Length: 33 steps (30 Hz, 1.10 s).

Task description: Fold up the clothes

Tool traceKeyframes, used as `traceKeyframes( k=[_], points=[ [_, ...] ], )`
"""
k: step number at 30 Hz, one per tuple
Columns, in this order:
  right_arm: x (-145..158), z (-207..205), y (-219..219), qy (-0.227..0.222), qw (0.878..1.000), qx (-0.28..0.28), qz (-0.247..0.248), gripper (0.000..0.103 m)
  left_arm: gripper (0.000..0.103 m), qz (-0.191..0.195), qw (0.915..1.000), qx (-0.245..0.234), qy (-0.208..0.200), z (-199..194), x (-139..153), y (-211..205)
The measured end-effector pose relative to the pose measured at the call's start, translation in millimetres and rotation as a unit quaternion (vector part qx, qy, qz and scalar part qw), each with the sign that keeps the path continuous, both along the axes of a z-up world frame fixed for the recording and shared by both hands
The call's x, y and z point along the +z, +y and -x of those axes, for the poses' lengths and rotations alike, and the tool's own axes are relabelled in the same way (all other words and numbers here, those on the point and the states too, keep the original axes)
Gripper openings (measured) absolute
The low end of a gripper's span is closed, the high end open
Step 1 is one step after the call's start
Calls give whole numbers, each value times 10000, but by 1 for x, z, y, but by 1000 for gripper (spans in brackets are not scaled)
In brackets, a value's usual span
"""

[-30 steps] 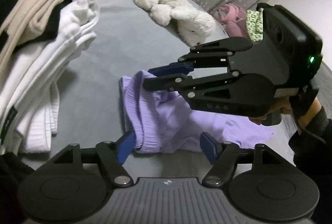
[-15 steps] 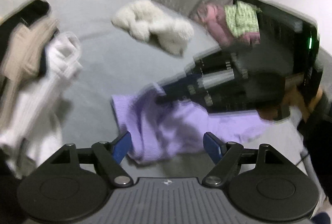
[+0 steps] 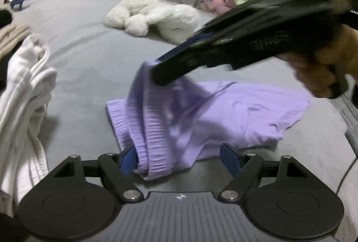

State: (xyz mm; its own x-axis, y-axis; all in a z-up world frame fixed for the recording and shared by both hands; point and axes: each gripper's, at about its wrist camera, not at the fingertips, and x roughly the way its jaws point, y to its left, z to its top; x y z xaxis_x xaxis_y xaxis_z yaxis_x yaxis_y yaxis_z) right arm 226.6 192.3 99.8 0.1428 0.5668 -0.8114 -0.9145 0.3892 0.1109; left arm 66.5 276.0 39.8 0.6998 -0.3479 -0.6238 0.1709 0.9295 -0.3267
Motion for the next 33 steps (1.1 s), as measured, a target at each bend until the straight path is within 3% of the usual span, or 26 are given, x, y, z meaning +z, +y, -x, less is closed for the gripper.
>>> traceKeyframes(
  k=[5, 8, 11, 15, 21, 24, 26, 33],
  points=[
    [-16, -1, 9, 116, 9998, -121, 120, 13, 70, 166, 9986, 338, -370, 9, 17, 18],
    [-11, 1, 5, 170, 9997, -185, -22, 13, 71, 207, 9989, 375, -205, 3, 12, 20],
    [-2, 4, 1, 151, 9996, -240, -71, 13, 71, -154, 9992, 355, -64, -6, 6, 10],
    [8, 8, -4, 127, 9996, -247, -74, 13, 71, 126, 9990, 398, -175, -5, 8, 16],
    [6, 6, 2, 143, 9994, -316, -83, 13, 69, 19, 9999, -112, 63, -10, -2, -3],
    [-2, 1, 8, 153, 9994, -312, 9, 13, 43, 90, 9997, -139, 194, -8, -4, -1],
    [-10, -2, 13, 134, 9995, -272, 121, 14, 11, 186, 9993, -80, 327, -4, -5, 5],
    [-41, -13, 39, -11, 9984, 138, 539, 16, 9, 534, 9963, 43, 675, -13, -16, 24]
  ],
)
